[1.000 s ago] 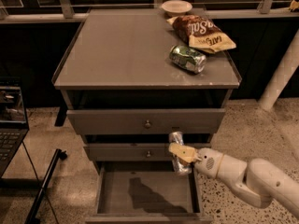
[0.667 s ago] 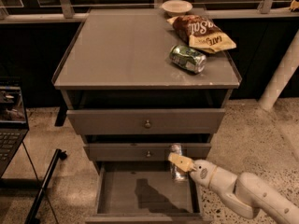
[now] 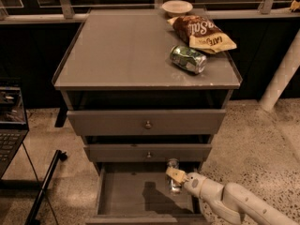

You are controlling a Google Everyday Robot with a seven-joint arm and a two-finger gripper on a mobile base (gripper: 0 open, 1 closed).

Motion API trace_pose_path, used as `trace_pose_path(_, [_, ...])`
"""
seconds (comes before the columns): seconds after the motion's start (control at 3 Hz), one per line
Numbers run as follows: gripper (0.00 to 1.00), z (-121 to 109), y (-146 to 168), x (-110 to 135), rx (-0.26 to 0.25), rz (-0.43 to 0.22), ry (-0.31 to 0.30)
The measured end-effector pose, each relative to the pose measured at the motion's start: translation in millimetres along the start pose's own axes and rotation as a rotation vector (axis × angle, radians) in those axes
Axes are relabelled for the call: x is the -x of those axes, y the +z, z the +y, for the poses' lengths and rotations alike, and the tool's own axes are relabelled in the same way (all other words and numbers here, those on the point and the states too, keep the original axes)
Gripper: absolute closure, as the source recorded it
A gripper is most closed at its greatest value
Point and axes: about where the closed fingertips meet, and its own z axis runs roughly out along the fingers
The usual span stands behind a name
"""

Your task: Place redbull can into bottom drawer

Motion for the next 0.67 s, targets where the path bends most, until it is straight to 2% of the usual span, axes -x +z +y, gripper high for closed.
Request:
trace_pose_path(0.33, [1.00, 0, 0, 0, 0.000, 0.000, 0.000])
trace_pose_path(0.67, [1.00, -19, 8, 1, 0.026, -0.049, 0.008])
